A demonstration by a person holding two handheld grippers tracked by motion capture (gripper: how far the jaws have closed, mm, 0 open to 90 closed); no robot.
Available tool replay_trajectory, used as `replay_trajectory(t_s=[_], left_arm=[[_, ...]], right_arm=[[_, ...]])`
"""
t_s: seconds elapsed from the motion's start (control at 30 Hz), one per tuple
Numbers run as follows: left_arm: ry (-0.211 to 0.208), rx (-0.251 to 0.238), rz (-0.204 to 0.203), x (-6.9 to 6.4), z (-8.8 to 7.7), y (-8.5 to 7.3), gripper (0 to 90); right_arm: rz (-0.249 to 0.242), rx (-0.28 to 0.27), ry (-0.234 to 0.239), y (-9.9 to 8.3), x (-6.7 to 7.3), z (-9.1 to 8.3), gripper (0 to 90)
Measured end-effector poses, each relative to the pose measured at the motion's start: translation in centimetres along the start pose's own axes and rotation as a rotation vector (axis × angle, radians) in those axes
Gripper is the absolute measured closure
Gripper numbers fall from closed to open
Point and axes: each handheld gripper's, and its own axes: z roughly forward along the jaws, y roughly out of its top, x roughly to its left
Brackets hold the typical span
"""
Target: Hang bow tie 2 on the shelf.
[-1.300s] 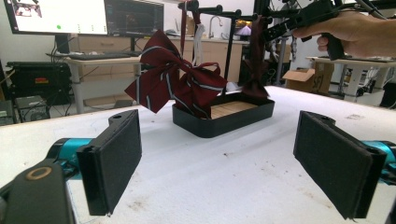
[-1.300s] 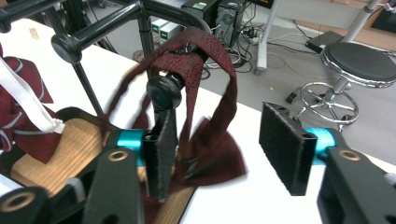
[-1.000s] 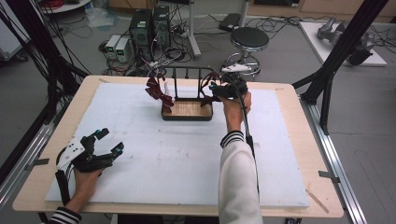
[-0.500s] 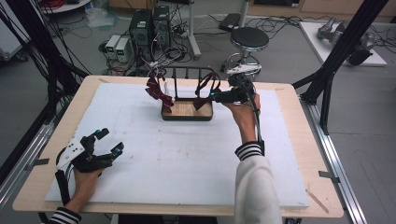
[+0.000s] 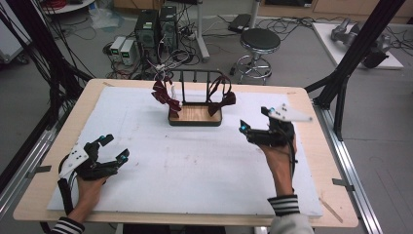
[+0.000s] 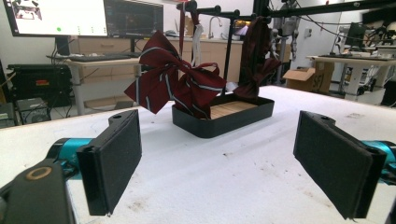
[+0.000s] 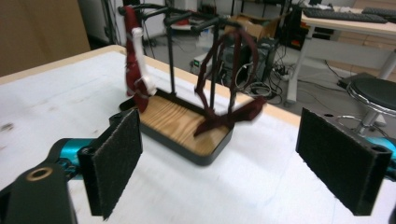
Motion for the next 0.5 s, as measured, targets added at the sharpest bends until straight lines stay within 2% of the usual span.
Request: replay_trajectory(t_s=[0.1, 0.23, 0.3, 0.43, 0.5], left_arm=[[0.004, 0.000, 0.002, -0.1, 0.0, 0.0, 15.7], [0.007, 0.000, 0.002, -0.1, -0.1, 0.0, 15.6], [0.011, 0.002, 0.007, -0.2, -0.1, 0.0, 15.6], [0.014, 0.003, 0.010, -0.3, -0.3, 0.0, 15.6], [0.019, 0.002, 0.008, -0.3, -0.4, 0.0, 15.7]], right_arm=[[0.004, -0.053, -0.019, -2.7, 0.3, -1.6, 12.3], [0.025, -0.158, -0.011, -6.1, 0.9, -3.3, 11.8], [0.018, -0.214, -0.006, -7.8, 1.2, -3.9, 11.8], [0.035, -0.278, -0.034, -10.8, 1.3, -4.6, 11.8], [0.044, -0.285, -0.043, -11.7, 1.2, -4.6, 11.8]])
